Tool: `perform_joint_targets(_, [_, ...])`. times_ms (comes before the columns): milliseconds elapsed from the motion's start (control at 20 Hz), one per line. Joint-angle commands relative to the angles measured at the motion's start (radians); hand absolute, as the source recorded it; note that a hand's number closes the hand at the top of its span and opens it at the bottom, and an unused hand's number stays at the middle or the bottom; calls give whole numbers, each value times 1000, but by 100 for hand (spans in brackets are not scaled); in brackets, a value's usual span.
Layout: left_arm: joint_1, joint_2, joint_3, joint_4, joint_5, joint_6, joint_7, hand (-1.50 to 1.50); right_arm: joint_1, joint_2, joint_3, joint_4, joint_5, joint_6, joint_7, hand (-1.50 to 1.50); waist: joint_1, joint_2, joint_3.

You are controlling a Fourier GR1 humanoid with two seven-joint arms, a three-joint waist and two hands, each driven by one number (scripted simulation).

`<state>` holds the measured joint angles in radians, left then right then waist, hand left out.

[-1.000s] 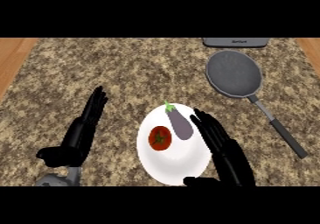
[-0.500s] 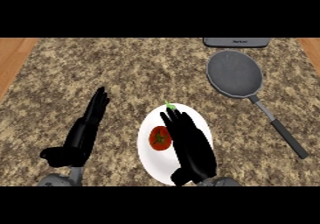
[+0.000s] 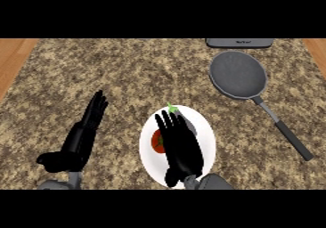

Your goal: Pick the tomato from the plate and place it in the pan

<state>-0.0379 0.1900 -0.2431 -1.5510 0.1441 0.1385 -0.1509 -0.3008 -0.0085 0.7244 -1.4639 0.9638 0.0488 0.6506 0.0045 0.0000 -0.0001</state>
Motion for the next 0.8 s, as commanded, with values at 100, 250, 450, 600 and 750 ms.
perform_joint_targets(100, [43,-76,-43,-5,-77,27,-10,0,36,8,0,40,27,-56,-2,-150,-2,0,0])
perform_joint_targets(250, [-14,-42,6,-73,-44,-11,92,0,-60,8,-2,190,-44,-172,-54,-150,3,0,0])
perform_joint_targets(450, [-22,-57,61,86,-45,-69,-34,0,-34,8,-23,192,-41,-186,-95,-150,-2,1,0])
perform_joint_targets(600, [-40,-62,69,54,-52,-66,12,0,-117,8,-62,334,-100,-229,-146,-150,2,2,0])
perform_joint_targets(750, [22,-65,72,-16,-51,-78,21,0,-56,8,-2,281,-79,-215,-87,-150,0,0,0])
